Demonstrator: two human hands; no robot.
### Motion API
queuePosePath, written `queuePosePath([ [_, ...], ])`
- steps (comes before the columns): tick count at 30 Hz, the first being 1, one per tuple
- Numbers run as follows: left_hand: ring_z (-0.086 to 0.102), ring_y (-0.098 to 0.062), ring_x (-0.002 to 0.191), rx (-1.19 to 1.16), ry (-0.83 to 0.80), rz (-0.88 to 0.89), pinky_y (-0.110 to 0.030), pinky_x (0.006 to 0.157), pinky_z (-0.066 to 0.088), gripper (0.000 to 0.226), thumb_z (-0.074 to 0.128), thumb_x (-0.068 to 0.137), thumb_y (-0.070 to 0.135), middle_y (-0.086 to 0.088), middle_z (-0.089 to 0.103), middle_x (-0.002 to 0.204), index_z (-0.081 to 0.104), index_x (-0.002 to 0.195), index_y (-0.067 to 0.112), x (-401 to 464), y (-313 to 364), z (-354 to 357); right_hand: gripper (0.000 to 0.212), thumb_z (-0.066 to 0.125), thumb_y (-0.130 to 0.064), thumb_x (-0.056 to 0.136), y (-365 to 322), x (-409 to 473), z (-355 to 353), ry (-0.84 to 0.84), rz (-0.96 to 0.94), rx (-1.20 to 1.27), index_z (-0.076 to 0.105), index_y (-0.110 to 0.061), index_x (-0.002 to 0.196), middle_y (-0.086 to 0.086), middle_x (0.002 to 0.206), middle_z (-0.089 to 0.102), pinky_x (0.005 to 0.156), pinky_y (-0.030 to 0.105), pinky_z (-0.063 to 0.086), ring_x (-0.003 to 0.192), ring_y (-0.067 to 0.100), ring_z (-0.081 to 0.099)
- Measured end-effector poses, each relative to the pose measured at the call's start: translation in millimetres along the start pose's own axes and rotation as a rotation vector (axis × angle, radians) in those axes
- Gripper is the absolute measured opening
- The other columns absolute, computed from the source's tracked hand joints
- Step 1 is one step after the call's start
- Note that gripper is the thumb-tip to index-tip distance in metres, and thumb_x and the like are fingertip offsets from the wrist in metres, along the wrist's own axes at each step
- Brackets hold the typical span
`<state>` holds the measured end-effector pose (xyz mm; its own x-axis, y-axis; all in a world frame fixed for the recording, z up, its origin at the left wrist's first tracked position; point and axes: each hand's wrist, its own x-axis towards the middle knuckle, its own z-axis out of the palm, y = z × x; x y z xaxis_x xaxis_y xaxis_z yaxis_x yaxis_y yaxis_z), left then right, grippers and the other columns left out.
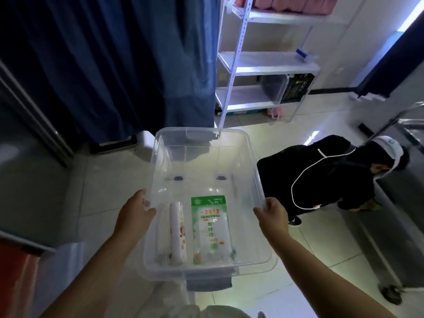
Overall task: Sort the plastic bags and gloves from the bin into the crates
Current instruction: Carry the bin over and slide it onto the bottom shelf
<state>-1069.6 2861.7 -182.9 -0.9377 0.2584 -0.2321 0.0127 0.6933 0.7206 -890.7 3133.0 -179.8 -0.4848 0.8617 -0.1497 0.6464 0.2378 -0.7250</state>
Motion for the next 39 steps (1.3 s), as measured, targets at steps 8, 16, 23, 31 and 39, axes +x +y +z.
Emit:
queuePosePath([
  [8, 0.053, -0.014, 0.081, 0.0, -0.121, 0.09, -0.028, 0.067, 0.041, 0.056, 0.065, 0.079, 0.014, 0.007, 0.053, 0.092, 0.044, 0.131, 0.017, 194, 90, -9, 0.018, 0.069, -0.012, 0.076, -80, 138, 49, 0.101, 0.069, 0.048, 0.056, -0.019, 0.085, -0.008, 0.068, 0.054, 0.046, 0.016, 0.034, 0.057, 0.006, 0.053],
  [16, 0.055, -0.006, 0.07, -0.003, -0.214, 0.14, -0.022, 0.053, 0.038, 0.044, 0.064, 0.074, 0.014, 0.014, 0.056, 0.079, 0.053, 0.11, 0.036, 328, 165, 41, 0.022, 0.067, -0.013, 0.076, -98, 260, 63, 0.179, 0.19, 0.078, 0.05, -0.028, 0.075, -0.003, 0.069, 0.056, 0.053, 0.032, 0.051, 0.061, 0.014, 0.056],
  [23, 0.057, -0.008, 0.069, 0.067, -0.269, 0.161, -0.027, 0.057, 0.045, 0.036, 0.062, 0.075, 0.015, 0.018, 0.059, 0.077, 0.048, 0.095, 0.041, 433, 251, 101, 0.015, 0.069, -0.014, 0.077, -102, 398, 68, 0.175, 0.232, 0.127, 0.056, -0.021, 0.08, -0.005, 0.066, 0.054, 0.05, 0.023, 0.04, 0.058, 0.009, 0.052],
  [31, 0.059, -0.008, 0.07, 0.059, -0.344, 0.191, -0.024, 0.052, 0.041, 0.032, 0.062, 0.077, 0.009, 0.011, 0.062, 0.079, 0.051, 0.088, 0.038, 532, 361, 159, 0.015, 0.066, -0.014, 0.08, -118, 547, 40, 0.147, 0.253, 0.152, 0.056, -0.011, 0.091, -0.004, 0.07, 0.054, 0.054, 0.024, 0.036, 0.061, 0.007, 0.05],
  [39, 0.061, -0.018, 0.074, 0.057, -0.404, 0.205, -0.032, 0.065, 0.05, 0.032, 0.059, 0.072, 0.007, 0.003, 0.066, 0.082, 0.058, 0.097, 0.027, 637, 435, 222, 0.017, 0.066, -0.009, 0.081, -134, 663, 30, 0.196, 0.345, 0.161, 0.053, -0.011, 0.092, -0.005, 0.067, 0.05, 0.05, 0.02, 0.035, 0.057, 0.006, 0.048],
])
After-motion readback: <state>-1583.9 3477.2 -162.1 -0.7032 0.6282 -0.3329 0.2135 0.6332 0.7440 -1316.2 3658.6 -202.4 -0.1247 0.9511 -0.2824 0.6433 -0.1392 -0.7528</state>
